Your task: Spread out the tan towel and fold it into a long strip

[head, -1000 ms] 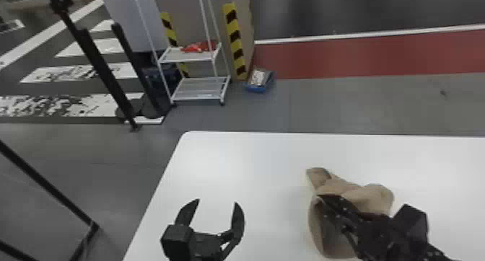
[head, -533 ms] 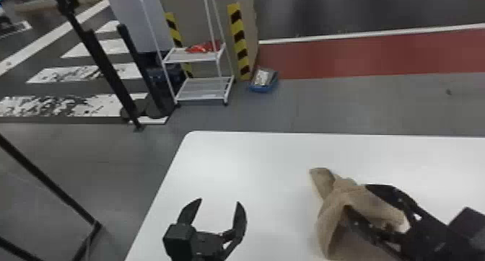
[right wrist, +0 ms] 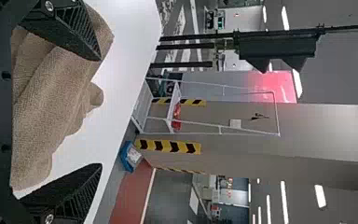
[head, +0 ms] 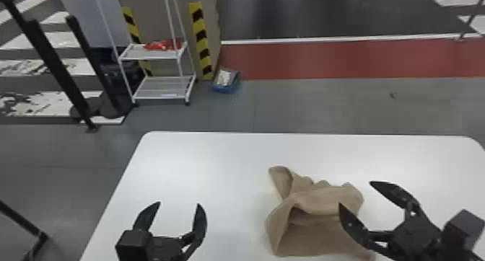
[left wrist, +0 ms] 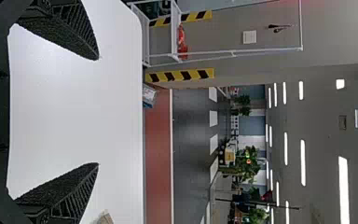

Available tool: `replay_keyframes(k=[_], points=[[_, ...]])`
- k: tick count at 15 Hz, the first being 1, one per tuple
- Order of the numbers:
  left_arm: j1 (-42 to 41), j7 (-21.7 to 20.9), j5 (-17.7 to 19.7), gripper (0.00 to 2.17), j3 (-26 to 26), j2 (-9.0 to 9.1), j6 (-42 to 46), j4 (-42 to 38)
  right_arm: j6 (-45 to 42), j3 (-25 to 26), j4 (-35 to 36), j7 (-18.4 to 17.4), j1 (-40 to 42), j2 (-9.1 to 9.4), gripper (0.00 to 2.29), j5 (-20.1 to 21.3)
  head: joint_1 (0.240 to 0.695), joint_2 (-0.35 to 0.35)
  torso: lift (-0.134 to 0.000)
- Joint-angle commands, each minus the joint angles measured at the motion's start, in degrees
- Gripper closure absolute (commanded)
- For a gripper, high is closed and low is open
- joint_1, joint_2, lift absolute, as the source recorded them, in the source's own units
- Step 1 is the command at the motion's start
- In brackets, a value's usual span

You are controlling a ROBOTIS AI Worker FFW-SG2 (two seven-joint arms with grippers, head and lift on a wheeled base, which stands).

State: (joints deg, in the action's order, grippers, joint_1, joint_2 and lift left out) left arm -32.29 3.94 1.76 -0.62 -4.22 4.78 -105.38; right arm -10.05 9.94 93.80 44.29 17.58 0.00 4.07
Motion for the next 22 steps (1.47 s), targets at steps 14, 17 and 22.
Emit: replay_keyframes(k=[14, 17, 22], points=[[-0.1, -0.2, 0.1, 0.07, 0.2, 0.00, 0.0, 0.2, 11.4, 4.6, -2.8, 20.8, -1.1, 0.05, 0.58, 16.5, 0.695, 0.119, 0.000], [-0.1, -0.2, 0.1, 0.07, 0.1, 0.00, 0.0, 0.2, 11.4, 4.7, -3.5, 21.0, -1.7, 0.05, 1.33, 16.7, 0.695, 0.118, 0.000], [-0.1, -0.2, 0.2, 0.07, 0.1, 0.00, 0.0, 0.2, 9.5, 5.5, -3.9, 21.7, -1.7, 0.05, 2.13, 12.2, 0.695, 0.115, 0.000]])
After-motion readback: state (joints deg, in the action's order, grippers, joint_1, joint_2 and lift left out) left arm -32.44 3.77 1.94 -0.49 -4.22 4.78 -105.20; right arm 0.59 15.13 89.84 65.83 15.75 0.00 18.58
